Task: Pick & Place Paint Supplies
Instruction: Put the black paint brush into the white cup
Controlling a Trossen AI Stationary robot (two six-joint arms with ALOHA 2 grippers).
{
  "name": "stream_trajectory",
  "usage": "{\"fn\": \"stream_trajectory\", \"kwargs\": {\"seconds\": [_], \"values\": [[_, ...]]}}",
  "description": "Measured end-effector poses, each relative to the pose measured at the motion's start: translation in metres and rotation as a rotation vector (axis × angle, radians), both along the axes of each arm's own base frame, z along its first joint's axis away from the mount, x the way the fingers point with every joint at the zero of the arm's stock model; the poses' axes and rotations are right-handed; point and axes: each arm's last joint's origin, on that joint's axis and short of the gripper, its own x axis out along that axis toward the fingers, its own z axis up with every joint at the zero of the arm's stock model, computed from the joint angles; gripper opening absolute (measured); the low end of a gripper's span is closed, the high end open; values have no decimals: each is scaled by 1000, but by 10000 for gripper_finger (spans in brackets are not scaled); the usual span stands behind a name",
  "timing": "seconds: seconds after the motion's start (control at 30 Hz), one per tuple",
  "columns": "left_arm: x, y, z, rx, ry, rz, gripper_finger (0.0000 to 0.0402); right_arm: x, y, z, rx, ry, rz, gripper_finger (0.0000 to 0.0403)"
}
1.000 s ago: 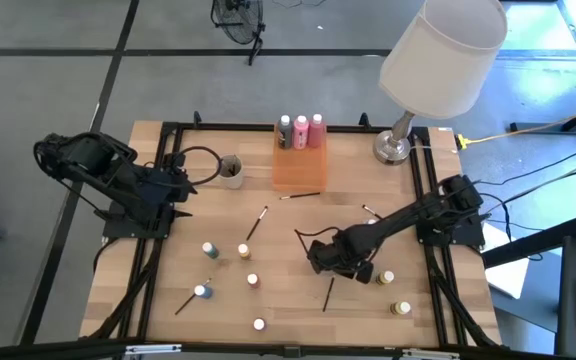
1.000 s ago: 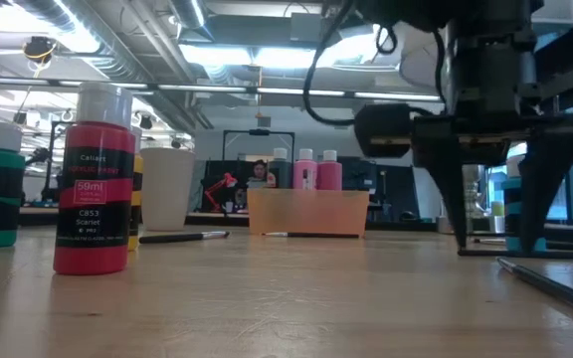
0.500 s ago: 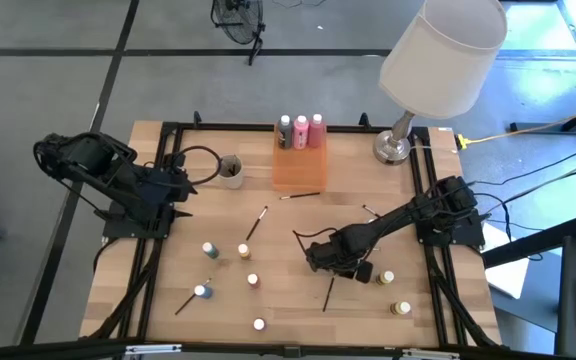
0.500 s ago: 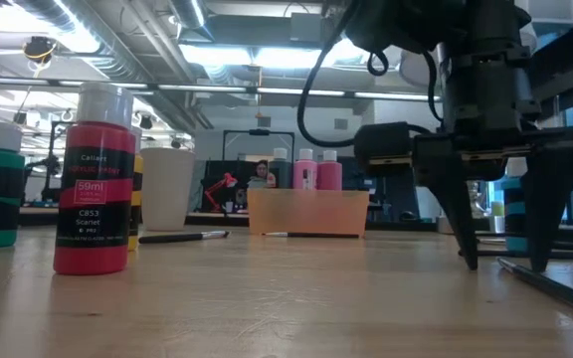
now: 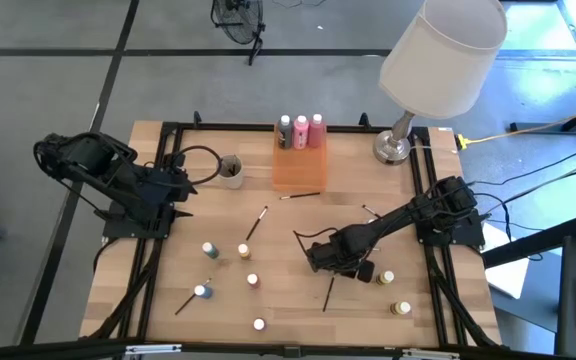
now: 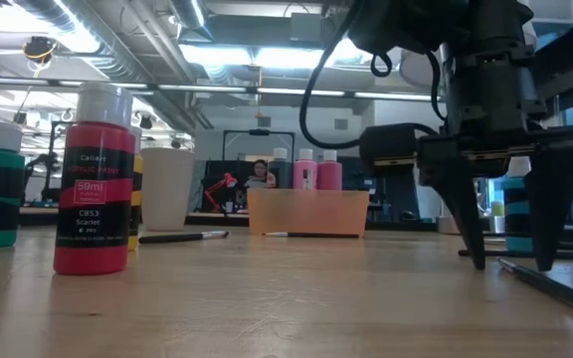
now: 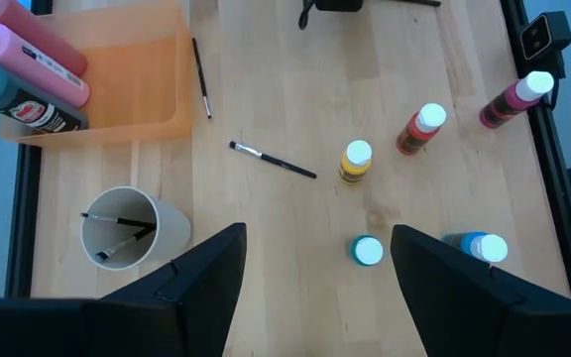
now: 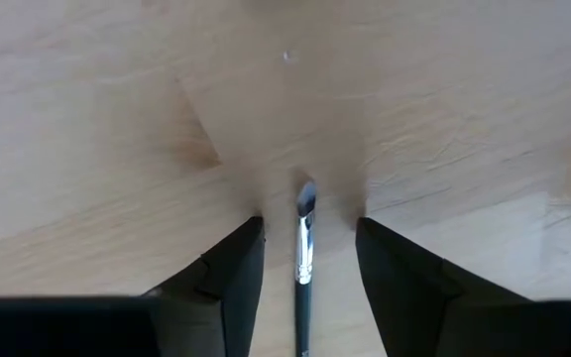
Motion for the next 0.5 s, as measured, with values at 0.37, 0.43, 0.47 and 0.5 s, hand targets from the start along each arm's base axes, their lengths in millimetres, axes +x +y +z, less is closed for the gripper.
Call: {"fn": "stream_trajectory", "kwargs": {"seconds": [0.37, 0.43, 0.47, 0.5], "values": [[0, 0, 0, 0, 0, 0, 249, -2, -1, -1, -6, 13, 14, 107], [0, 0, 0, 0, 0, 0, 249, -2, -1, -1, -6, 13, 14, 104], [0, 0, 0, 0, 0, 0, 249, -2, -1, -1, -6, 14, 14, 104], [0, 0, 0, 0, 0, 0, 249, -2, -1, -1, -6, 14, 14, 104]]}}
